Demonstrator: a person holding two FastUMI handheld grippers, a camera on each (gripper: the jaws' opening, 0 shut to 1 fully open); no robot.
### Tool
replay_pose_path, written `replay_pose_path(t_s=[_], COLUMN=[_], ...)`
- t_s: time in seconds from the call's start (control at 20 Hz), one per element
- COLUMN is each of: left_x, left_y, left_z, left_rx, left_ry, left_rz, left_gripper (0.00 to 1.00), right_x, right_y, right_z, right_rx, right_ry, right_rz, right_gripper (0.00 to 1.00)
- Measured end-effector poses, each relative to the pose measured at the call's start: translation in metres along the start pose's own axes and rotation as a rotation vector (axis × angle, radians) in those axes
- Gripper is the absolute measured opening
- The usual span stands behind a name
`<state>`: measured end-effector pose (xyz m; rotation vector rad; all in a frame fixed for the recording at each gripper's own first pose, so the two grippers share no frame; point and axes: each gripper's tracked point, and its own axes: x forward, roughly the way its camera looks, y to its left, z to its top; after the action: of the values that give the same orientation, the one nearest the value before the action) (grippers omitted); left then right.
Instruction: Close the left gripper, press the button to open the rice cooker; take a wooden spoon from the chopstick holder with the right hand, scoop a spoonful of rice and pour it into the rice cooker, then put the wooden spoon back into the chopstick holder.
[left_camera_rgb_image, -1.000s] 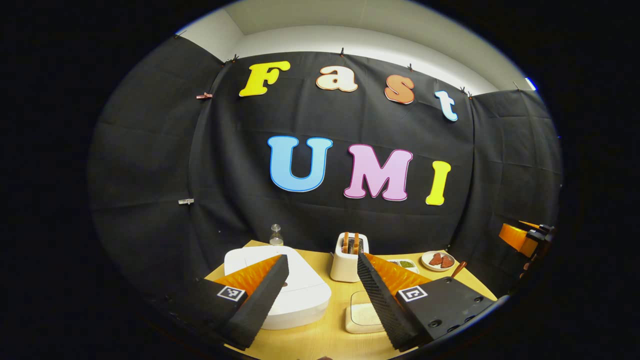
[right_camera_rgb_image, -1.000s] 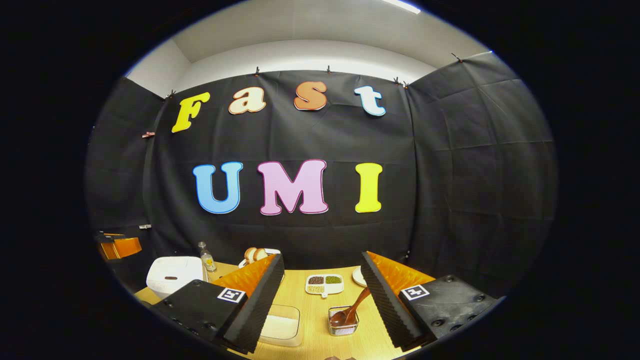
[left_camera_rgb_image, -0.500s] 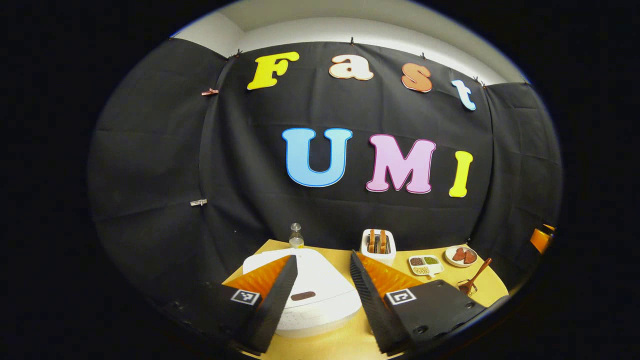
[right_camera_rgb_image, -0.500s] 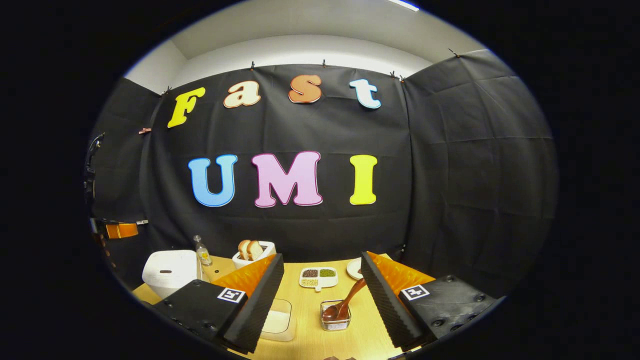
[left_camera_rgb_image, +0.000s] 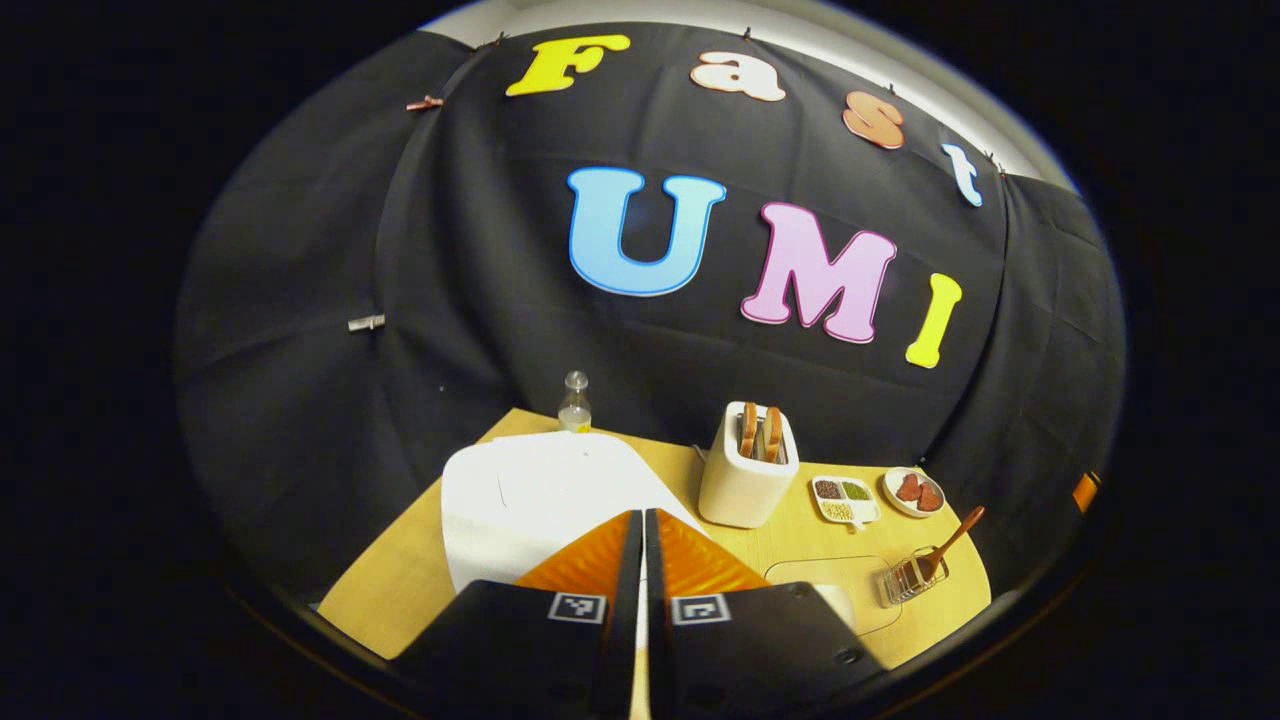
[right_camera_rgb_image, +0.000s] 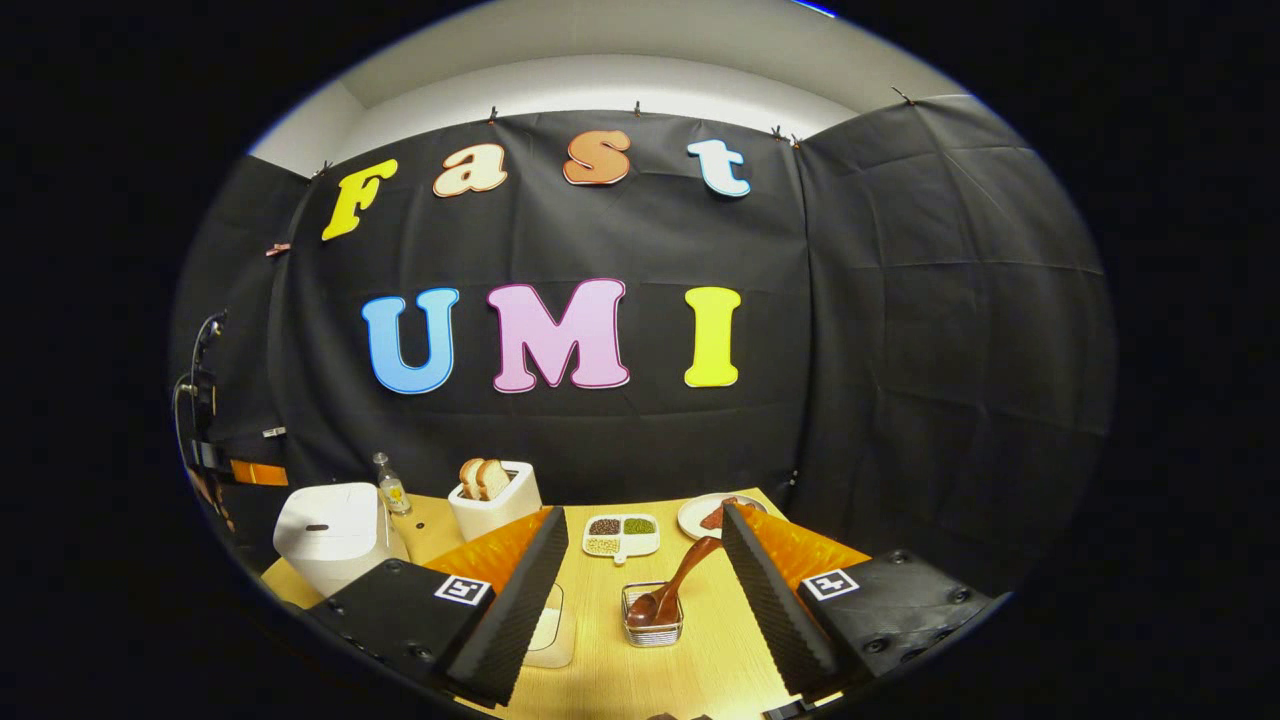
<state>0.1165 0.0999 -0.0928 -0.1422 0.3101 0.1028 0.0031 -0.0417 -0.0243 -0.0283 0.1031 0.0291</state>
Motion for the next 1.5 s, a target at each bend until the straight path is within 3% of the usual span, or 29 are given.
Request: replay_pose_path(t_s=[0.1, 0.45, 0.7, 1.0, 1.3, 1.5], left_x=[0.012, 0.068, 0.069, 0.064, 0.056, 0.019], left_y=[0.002, 0.024, 0.027, 0.03, 0.029, 0.023], left_z=[-0.011, -0.067, -0.066, -0.075, -0.065, -0.005], left_rx=[-0.038, -0.072, -0.027, -0.097, -0.093, -0.003], left_ry=[0.017, 0.134, 0.125, 0.142, 0.104, -0.071], left_rz=[-0.02, 0.02, 0.065, 0.081, 0.099, 0.152], left_gripper=[0.05, 0.07, 0.08, 0.08, 0.08, 0.1], right_x=[-0.003, -0.014, -0.017, -0.017, -0.013, -0.002], right_y=[-0.005, -0.023, -0.033, -0.037, -0.045, -0.057], right_z=[-0.005, -0.028, -0.036, -0.045, -0.051, -0.054], right_rx=[0.006, 0.054, 0.072, 0.071, 0.05, 0.043], right_ry=[0.011, 0.078, 0.106, 0.121, 0.128, 0.129], right_rz=[-0.007, -0.04, -0.054, -0.047, -0.026, -0.016], right_gripper=[0.97, 0.97, 0.97, 0.97, 0.97, 0.97])
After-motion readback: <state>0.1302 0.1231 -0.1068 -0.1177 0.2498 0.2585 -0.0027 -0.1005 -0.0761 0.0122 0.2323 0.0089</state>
